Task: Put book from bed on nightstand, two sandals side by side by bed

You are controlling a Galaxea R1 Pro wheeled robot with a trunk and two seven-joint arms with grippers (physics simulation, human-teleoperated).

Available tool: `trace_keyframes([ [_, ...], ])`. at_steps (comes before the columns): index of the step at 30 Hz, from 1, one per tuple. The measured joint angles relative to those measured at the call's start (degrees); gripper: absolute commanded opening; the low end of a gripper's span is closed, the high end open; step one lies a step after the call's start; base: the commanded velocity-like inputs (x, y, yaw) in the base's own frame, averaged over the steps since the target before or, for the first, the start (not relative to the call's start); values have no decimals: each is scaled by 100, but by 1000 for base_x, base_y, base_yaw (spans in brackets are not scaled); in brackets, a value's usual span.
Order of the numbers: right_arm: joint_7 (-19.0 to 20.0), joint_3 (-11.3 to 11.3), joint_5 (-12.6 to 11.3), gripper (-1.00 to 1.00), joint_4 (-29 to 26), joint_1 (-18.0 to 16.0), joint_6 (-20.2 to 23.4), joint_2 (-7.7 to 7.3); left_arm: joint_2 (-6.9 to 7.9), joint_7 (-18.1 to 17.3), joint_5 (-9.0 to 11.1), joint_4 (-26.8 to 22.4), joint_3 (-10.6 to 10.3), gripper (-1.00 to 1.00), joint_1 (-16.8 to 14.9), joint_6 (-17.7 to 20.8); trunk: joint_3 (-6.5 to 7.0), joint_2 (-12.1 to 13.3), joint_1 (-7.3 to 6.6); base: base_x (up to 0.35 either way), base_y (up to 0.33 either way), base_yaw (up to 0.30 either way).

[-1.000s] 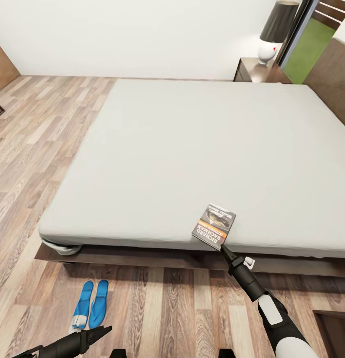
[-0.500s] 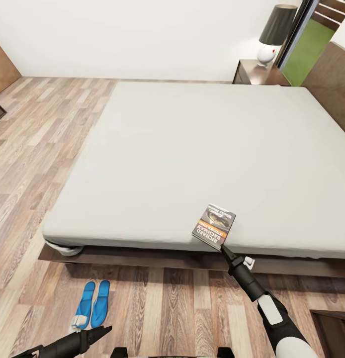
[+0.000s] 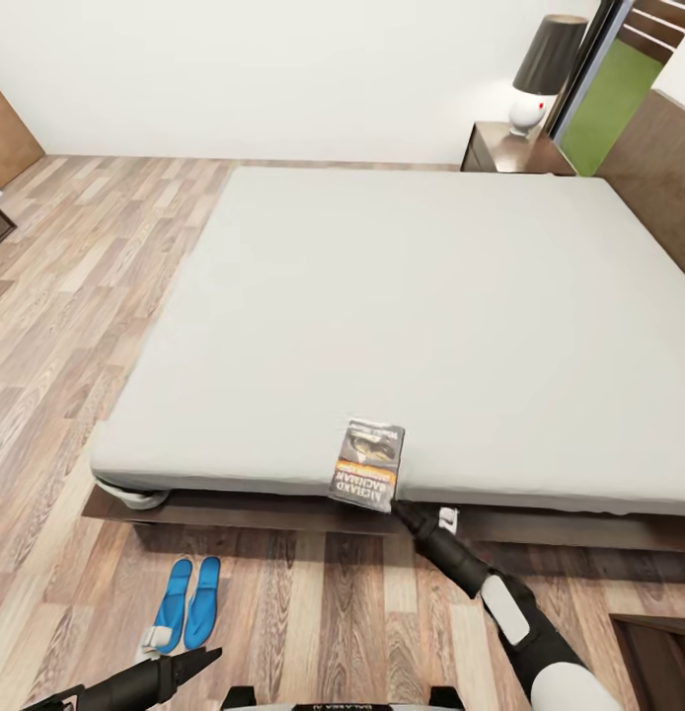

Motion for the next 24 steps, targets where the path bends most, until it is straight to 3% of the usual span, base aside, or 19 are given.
trace_keyframes([
  [2,7,501,13,-100,-11,1,168,-17,-1,-10,-2,-4,-10,100,0,1,36,80,-44,0,0,0],
  [3,9,640,6,-100,-23,1,304,-39,0,-16,-3,-8,-13,100,0,1,54,120,-66,0,0,0],
  [7,79,838,0,-100,-98,0,647,-274,3,-36,-4,-17,-22,100,1,2,126,281,-154,0,0,0],
  [10,280,913,-2,-100,-507,15,961,-796,4,-54,-4,-29,-24,100,3,-4,179,401,-220,0,0,0],
  [11,410,934,-5,-100,-698,28,1179,-1043,5,-50,-8,-35,-25,100,4,-8,198,441,-242,0,0,0],
  [12,482,929,-31,-100,-788,35,1270,-1138,4,-47,-9,-36,-24,100,3,-11,216,481,-264,0,0,0],
  [14,827,930,-49,-100,-1174,48,1543,-1482,5,-40,-11,-39,-24,100,3,-25,252,562,-308,0,0,0],
  [16,1311,913,-42,-100,-1618,75,1785,-2116,18,-37,-18,-41,-22,100,2,-40,288,642,-352,0,0,0],
  [17,1452,935,-27,-100,-1687,82,1802,-2340,26,-36,-19,-40,-20,100,2,-43,306,682,-374,0,0,0],
  [21,1691,941,8,-100,-1735,92,1831,-2843,26,-32,-25,-34,-19,100,3,-53,377,843,-461,0,0,0],
  [24,1744,946,70,-100,-1727,96,1843,-2976,14,-33,-29,-33,-19,100,4,-60,431,963,-527,0,0,0],
])
